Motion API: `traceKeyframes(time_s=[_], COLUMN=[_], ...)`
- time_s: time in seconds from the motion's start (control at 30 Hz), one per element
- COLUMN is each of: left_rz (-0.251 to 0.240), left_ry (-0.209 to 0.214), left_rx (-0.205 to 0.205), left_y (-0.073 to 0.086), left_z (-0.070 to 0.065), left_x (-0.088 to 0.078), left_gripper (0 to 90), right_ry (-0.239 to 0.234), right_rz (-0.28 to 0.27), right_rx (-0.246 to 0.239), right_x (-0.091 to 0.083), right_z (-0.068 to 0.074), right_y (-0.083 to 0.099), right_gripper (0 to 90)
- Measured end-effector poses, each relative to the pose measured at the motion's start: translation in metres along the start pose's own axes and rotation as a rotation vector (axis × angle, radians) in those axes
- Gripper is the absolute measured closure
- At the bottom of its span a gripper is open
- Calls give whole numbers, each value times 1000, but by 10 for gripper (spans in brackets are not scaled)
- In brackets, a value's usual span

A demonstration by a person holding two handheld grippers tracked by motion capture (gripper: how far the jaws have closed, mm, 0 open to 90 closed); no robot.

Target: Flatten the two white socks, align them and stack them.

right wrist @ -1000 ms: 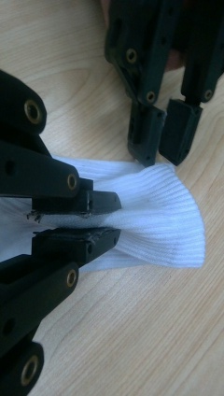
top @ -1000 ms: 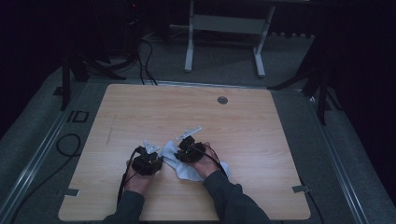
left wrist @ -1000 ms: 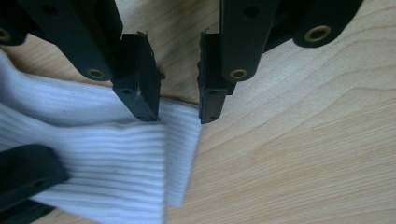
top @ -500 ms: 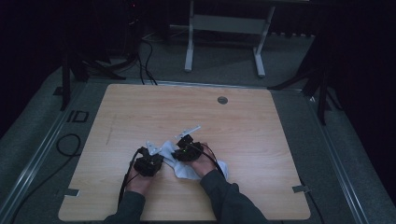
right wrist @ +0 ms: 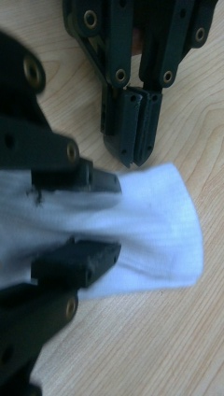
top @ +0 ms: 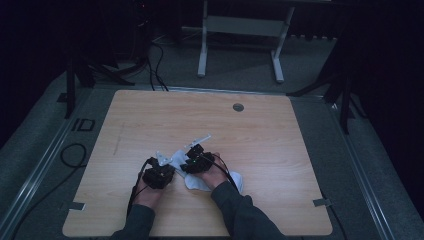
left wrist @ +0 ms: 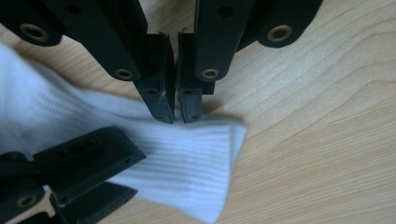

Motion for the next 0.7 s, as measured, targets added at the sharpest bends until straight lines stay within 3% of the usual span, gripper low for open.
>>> traceKeyframes(time_s=[0.23,0.37,0.53,0.7], left_rz=[-2,-27,-17,-39], left_ry=[-38,-60,-68,-92], left_rx=[37,44,51,60], left_y=[-4,-8,-8,-10], left_z=[1,2,4,5], left_x=[4,4,7,5], left_gripper=[829,830,832,828], right_ry=[-10,-19,-20,-10], right_rz=[5,17,33,55], right_rx=[-11,-20,-57,-114], right_x=[0,0,0,-2], right_z=[0,0,3,7], right_y=[2,3,5,9], right_gripper=[570,575,598,615])
Point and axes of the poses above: each handheld gripper's, and its own axes: x roughly forward along the jaws, y roughly out of its underside, z roughly to its left, the point moved 6 cm from there along x, roughly forward along the jaws, and after that the axes turned 7 degrees about x, right-handed, at the moved point
